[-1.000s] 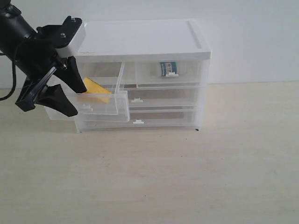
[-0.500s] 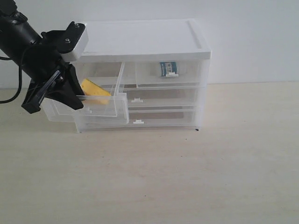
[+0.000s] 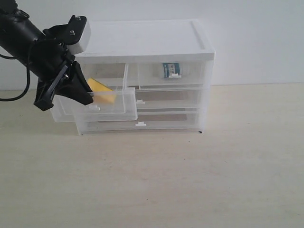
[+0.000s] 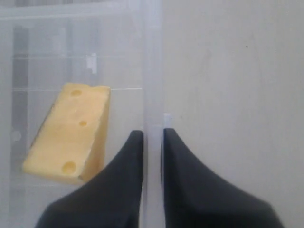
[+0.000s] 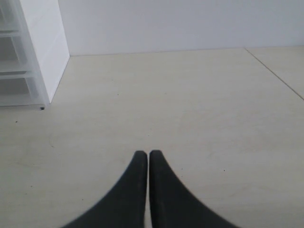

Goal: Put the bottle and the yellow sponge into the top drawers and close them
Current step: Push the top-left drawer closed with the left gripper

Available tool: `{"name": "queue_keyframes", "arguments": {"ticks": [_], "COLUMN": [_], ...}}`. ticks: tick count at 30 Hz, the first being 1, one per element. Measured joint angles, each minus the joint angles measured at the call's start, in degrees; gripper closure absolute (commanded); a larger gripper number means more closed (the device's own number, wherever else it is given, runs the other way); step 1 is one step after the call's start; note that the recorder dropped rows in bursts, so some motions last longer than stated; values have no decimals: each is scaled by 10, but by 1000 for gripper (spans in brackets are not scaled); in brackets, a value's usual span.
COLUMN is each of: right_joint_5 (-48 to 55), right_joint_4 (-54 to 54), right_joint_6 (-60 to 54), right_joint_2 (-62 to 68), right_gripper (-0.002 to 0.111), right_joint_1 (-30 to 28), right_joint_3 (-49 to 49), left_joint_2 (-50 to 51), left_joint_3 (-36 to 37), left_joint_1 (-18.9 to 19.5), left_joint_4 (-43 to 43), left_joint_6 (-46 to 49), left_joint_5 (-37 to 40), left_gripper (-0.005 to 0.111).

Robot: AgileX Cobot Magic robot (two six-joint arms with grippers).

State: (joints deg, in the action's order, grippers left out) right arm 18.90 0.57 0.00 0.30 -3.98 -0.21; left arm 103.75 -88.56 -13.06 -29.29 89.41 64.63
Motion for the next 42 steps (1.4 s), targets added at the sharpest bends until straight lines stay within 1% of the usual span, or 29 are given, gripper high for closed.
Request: {"name": "queue_keyframes", "arguments": {"ticks": [5,7,12,14,17,18,20,23,25,28,35,37,39,42], "right_joint_5": [0,0,0,0,0,0,0,0,0,0,0,0,0,0], "right_joint_4": [0,0,0,0,0,0,0,0,0,0,0,0,0,0], "right_joint_6": [0,0,0,0,0,0,0,0,0,0,0,0,0,0], "right_joint_2": [0,0,0,0,0,0,0,0,0,0,0,0,0,0], "right_gripper": [108,108,108,108,108,108,108,108,108,108,108,108,108,108], "right_joint_1": [0,0,0,0,0,0,0,0,0,0,0,0,0,0], "right_joint_3": [0,0,0,0,0,0,0,0,0,0,0,0,0,0], "left_joint_2": [0,1,13,18,21,21,21,23,24,21,-23,-43,-68,-79], "left_joint_3": [0,0,0,0,0,0,0,-3,-6,-8,-11,-12,-12,-13], "left_joint_1": [0,0,0,-1,-3,-3,-3,-3,-3,-3,-2,-2,-2,-2], "left_joint_4": [-12,-12,8,6,6,6,5,5,7,11,15,15,15,32], "left_joint_6": [6,12,17,20,19,19,19,15,10,1,-16,-33,-74,-89], "left_joint_5": [-71,-89,-145,-165,-172,-172,-172,-179,-185,-192,-173,-166,-141,-66], "left_gripper": [102,102,102,102,102,100,89,69,58,53,52,55,72,103]}}
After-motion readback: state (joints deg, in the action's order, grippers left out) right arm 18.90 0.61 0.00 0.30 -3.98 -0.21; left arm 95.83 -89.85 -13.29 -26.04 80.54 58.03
